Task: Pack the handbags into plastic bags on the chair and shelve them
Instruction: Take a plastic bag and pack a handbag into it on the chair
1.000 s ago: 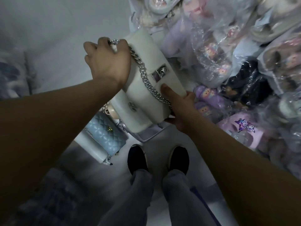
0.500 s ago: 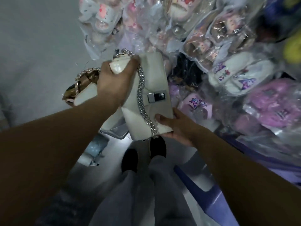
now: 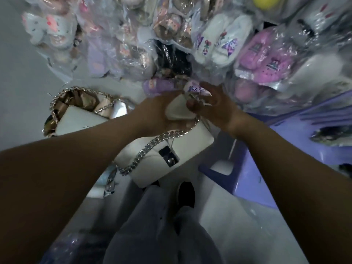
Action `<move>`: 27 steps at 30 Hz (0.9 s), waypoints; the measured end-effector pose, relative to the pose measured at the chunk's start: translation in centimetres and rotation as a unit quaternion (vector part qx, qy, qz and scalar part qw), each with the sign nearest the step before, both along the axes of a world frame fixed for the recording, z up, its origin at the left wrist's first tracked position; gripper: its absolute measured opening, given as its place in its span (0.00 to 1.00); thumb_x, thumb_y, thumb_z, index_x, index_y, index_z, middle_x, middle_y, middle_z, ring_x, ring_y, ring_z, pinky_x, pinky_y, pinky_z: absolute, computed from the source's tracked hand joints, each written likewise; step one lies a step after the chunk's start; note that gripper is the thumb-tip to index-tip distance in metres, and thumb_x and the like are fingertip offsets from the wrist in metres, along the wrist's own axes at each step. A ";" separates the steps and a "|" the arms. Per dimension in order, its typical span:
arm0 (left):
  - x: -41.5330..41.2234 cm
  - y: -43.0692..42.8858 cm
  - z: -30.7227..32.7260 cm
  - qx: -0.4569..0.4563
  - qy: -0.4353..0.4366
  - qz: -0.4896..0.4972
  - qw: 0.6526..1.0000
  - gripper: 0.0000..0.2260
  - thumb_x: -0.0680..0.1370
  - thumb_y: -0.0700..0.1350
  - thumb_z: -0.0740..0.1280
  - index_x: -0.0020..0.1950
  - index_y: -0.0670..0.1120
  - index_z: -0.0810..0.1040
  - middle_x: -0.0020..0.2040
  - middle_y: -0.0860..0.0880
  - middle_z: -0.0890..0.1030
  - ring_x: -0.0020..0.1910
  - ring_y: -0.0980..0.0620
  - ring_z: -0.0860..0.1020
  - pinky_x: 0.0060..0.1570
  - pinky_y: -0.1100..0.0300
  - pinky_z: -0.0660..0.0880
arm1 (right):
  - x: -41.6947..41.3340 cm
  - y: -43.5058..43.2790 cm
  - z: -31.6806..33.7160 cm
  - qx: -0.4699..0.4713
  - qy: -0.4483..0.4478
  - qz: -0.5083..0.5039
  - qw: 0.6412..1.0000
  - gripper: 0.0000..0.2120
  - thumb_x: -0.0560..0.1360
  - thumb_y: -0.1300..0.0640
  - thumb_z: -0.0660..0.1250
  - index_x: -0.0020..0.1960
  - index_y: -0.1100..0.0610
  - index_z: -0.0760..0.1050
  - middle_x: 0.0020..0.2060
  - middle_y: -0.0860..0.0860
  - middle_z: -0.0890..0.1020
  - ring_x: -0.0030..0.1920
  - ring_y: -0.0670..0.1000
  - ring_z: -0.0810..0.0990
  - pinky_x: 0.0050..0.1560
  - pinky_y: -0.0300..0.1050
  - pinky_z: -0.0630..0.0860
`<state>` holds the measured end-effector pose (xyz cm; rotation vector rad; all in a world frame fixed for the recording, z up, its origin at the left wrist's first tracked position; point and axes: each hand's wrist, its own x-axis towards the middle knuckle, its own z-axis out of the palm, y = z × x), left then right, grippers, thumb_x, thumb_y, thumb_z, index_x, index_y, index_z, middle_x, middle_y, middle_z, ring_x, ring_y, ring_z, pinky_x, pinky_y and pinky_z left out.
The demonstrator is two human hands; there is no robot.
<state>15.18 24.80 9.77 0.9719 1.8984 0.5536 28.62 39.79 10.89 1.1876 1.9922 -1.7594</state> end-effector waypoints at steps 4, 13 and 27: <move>4.2 2.6 -0.2 0.025 -0.055 -0.053 0.997 0.36 0.73 0.70 0.65 0.75 0.54 0.63 0.67 0.52 0.75 0.63 0.52 0.75 0.60 0.63 0.69 | 4.1 1.0 -0.2 0.033 -0.031 0.039 0.998 0.16 0.76 0.36 0.67 0.60 0.41 0.78 0.52 0.44 0.83 0.52 0.46 0.83 0.53 0.44 0.81; 14.7 9.3 2.3 -0.174 0.108 -0.164 0.965 0.38 0.77 0.74 0.41 0.66 0.51 0.75 0.66 0.41 0.78 0.65 0.40 0.75 0.64 0.48 0.70 | 23.3 6.7 -0.4 -0.075 -0.071 -0.277 0.955 0.32 0.67 0.27 0.68 0.57 0.51 0.83 0.52 0.50 0.87 0.54 0.53 0.85 0.60 0.56 0.80; 34.6 17.6 -5.8 -0.202 -0.171 0.266 0.927 0.19 0.76 0.61 0.70 0.51 0.45 0.81 0.48 0.45 0.83 0.40 0.45 0.83 0.40 0.50 0.83 | 44.6 15.9 -9.6 -0.088 -0.097 -0.454 0.881 0.30 0.65 0.27 0.60 0.54 0.48 0.80 0.55 0.56 0.84 0.55 0.58 0.83 0.61 0.63 0.78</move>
